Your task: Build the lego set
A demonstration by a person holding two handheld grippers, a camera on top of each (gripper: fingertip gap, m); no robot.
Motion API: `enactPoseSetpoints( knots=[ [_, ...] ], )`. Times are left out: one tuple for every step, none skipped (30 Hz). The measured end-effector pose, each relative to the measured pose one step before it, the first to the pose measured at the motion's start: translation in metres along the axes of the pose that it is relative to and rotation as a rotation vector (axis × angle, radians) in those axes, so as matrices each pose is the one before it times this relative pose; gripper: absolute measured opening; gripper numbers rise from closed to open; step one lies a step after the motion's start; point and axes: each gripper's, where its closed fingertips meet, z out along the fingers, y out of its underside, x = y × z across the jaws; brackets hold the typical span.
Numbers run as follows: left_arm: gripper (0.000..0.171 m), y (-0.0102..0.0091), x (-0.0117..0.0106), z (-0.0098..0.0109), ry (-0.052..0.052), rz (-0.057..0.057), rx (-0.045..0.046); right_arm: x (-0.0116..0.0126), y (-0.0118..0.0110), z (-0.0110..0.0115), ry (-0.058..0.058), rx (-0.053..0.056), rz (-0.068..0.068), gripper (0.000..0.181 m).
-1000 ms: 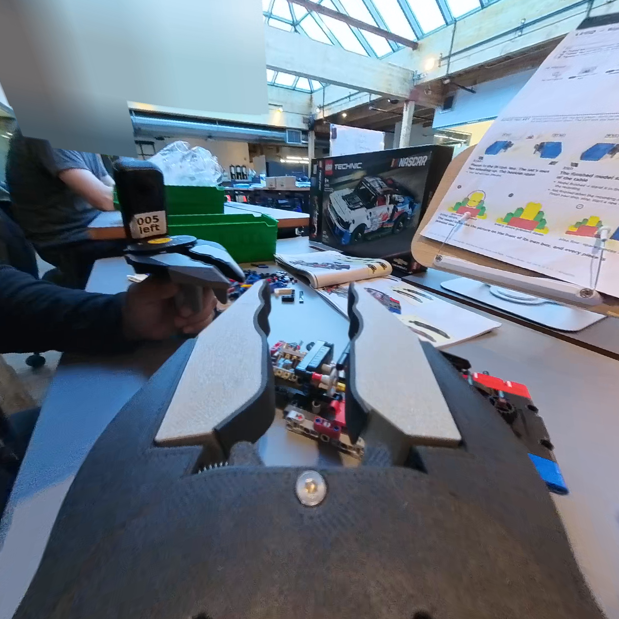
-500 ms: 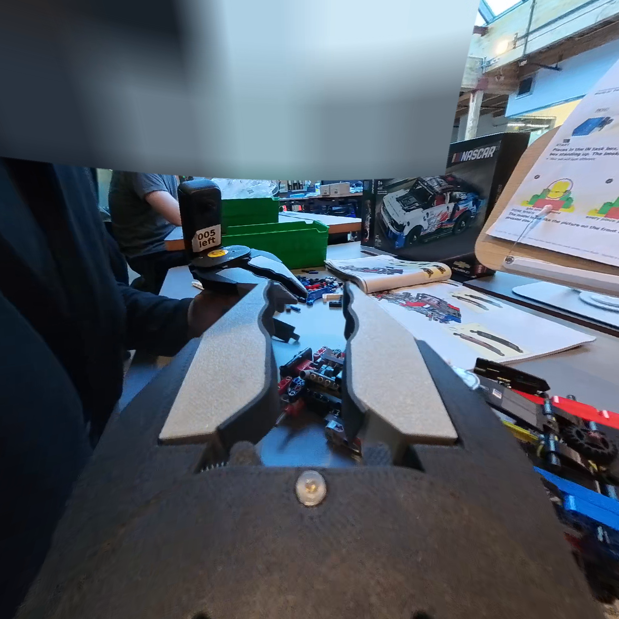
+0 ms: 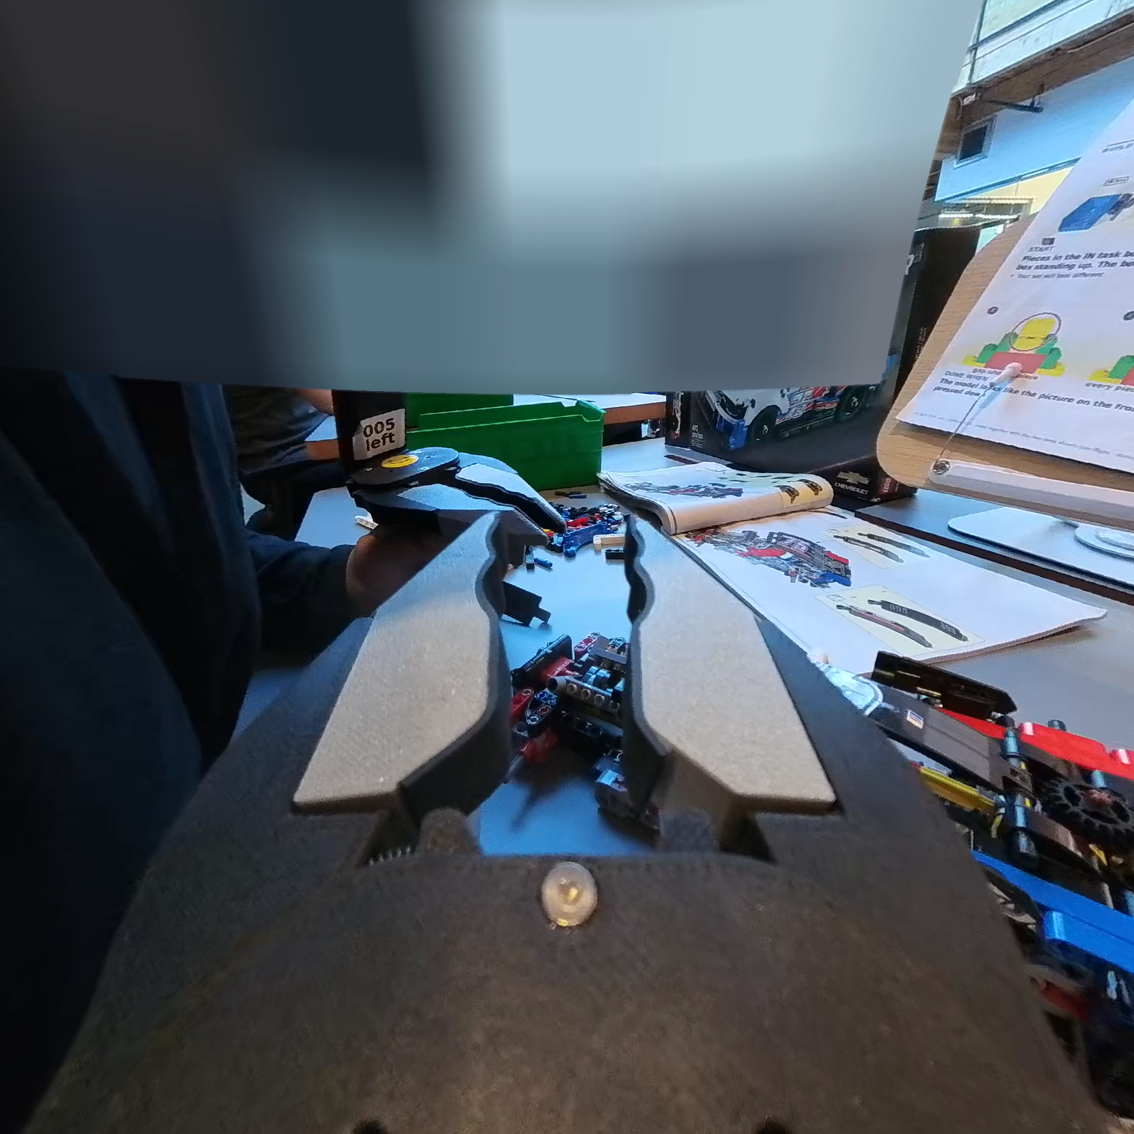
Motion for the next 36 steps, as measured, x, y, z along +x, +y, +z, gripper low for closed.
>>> enactPoseSetpoints(
  knots=[
    [0.006,-0.00073,0.00053,-0.00016,0.0046,-0.0015,0.00489,0.00024,-0.00001,-0.00001,0.0025,0.0002,-0.0027,0.034],
    [0.006,-0.00053,0.00018,-0.00020,0.0031,-0.0032,0.00435,0.00077,0.00023,0.00013,0.0045,-0.0007,-0.0022,0.034],
    [0.006,-0.00009,-0.00019,-0.00015,0.0024,-0.0043,0.00194,0.00113,0.00089,0.00022,0.0072,-0.0049,-0.0023,0.033],
    [0.006,0.00007,-0.00078,0.00012,0.0001,-0.0068,0.00006,0.00135,0.00143,0.00064,0.0096,-0.0087,-0.0033,0.034],
    [0.006,0.00010,-0.00116,-0.00004,-0.0019,-0.0084,0.00077,0.00124,0.00147,0.00068,0.0110,-0.0088,-0.0049,0.034],
    [0.006,-0.00009,-0.00149,-0.00007,-0.0039,-0.0086,0.00138,0.00120,0.00169,0.00073,0.0118,-0.0089,-0.0045,0.034],
    [0.006,0.00005,-0.00137,-0.00001,-0.0031,-0.0088,0.00018,0.00122,0.00204,0.00081,0.0102,-0.0115,-0.0013,0.034],
    [0.006,0.00018,-0.00108,0.00006,-0.0011,-0.0089,-0.00088,0.00034,0.00192,0.00072,0.0053,-0.0116,0.0011,0.035],
    [0.007,0.00012,-0.00065,0.00000,0.0001,-0.0067,0.00010,-0.00100,0.00161,0.00075,-0.0015,-0.0086,0.0000,0.036],
    [0.007,-0.00051,-0.00054,-0.00041,-0.0026,-0.0024,0.00334,-0.00157,0.00165,0.00118,-0.0052,-0.0092,-0.0031,0.037],
    [0.006,-0.00068,-0.00054,-0.00055,-0.0052,0.0005,0.00529,-0.00157,0.00223,0.00183,-0.0061,-0.0131,-0.0038,0.037],
    [0.006,-0.00055,-0.00066,-0.00055,-0.0060,0.0016,0.00422,-0.00138,0.00237,0.00208,-0.0056,-0.0143,-0.0029,0.037],
    [0.006,-0.00042,-0.00096,-0.00081,-0.0084,0.0040,0.00185,-0.00094,0.00197,0.00199,-0.0042,-0.0119,-0.0028,0.037],
    [0.007,-0.00057,-0.00187,-0.00081,-0.0147,0.0060,0.00213,-0.00075,0.00146,0.00134,-0.0044,-0.0090,-0.0015,0.037],
    [0.007,-0.00059,-0.00241,-0.00104,-0.0184,0.0063,0.00302,-0.00103,0.00100,0.00082,-0.0072,-0.0054,0.0014,0.037],
    [0.007,-0.00042,-0.00242,-0.00100,-0.0188,0.0052,0.00173,-0.00164,0.00009,0.00056,-0.0109,-0.0005,0.0021,0.037],
    [0.007,-0.00001,-0.00202,-0.00061,-0.0159,0.0056,-0.00071,-0.00183,-0.00023,0.00051,-0.0125,0.0018,0.0006,0.037],
    [0.007,-0.00012,-0.00153,-0.00042,-0.0124,0.0065,-0.00081,-0.00194,-0.00022,0.00050,-0.0122,0.0004,-0.0016,0.037],
    [0.007,0.00018,-0.00080,0.00001,-0.0081,0.0066,-0.00175,-0.00220,-0.00055,0.00019,-0.0116,0.0022,-0.0049,0.037],
    [0.007,0.00073,0.00027,0.00033,-0.0017,0.0051,-0.00517,-0.00237,-0.00109,-0.00007,-0.0103,0.0061,-0.0080,0.037],
    [0.008,0.00070,0.00086,0.00052,0.0014,0.0070,-0.00605,-0.00243,-0.00124,-0.00023,-0.0105,0.0063,-0.0075,0.037],
    [0.008,0.00037,0.00117,0.00048,-0.0004,0.0118,-0.00427,-0.00246,-0.00132,-0.00049,-0.0109,0.0066,-0.0063,0.037],
    [0.008,0.00051,0.00162,0.00050,-0.0001,0.0143,-0.00517,-0.00235,-0.00168,-0.00046,-0.0113,0.0096,-0.0059,0.037],
    [0.008,0.00067,0.00172,0.00042,0.0009,0.0128,-0.00651,-0.00252,-0.00131,-0.00003,-0.0151,0.0084,-0.0012,0.037],
    [0.008,0.00101,0.00181,0.00031,0.0013,0.0096,-0.00757,-0.00282,-0.00047,0.00010,-0.0196,0.0032,0.0069,0.038],
    [0.008,0.00174,0.00097,0.00037,-0.0016,0.0063,-0.01185,-0.00309,-0.00040,0.00022,-0.0233,0.0026,0.0117,0.038],
    [0.008,0.00211,0.00018,0.00034,-0.0063,0.0045,-0.01455,-0.00336,-0.00050,0.00041,-0.0254,0.0046,0.0131,0.038],
    [0.009,0.00200,0.00016,-0.00015,-0.0066,0.0035,-0.01345,-0.00354,0.00022,0.00083,-0.0262,0.0013,0.0136,0.038],
    [0.009,0.00121,0.00042,-0.00072,-0.0070,0.0024,-0.00959,-0.00347,0.00182,0.00172,-0.0262,-0.0079,0.0151,0.038],
    [0.008,0.00103,0.00003,-0.00113,-0.0105,0.0021,-0.00716,-0.00365,0.00284,0.00240,-0.0261,-0.0153,0.0152,0.038],
    [0.008,0.00085,0.00000,-0.00153,-0.0113,0.0020,-0.00622,-0.00402,0.00292,0.00269,-0.0270,-0.0150,0.0108,0.038],
    [0.008,0.00048,0.00034,-0.00148,-0.0089,0.0014,-0.00337,-0.00462,0.00363,0.00307,-0.0304,-0.0186,0.0090,0.037],
    [0.008,0.00069,0.00015,-0.00141,-0.0091,-0.0002,-0.00474,-0.00425,0.00462,0.00307,-0.0268,-0.0287,0.0074,0.036],
    [0.008,0.00067,-0.00007,-0.00109,-0.0093,-0.0007,-0.00461,-0.00250,0.00378,0.00212,-0.0097,-0.0254,-0.0051,0.036],
    [0.009,0.00044,-0.00016,-0.00110,-0.0086,-0.0027,-0.00321,-0.00101,0.00186,0.00141,0.0050,-0.0107,-0.0173,0.036],
    [0.009,0.00037,-0.00039,-0.00104,-0.0084,-0.0041,-0.00227,-0.00062,0.00089,0.00096,0.0070,-0.0043,-0.0151,0.036]
  ],
)
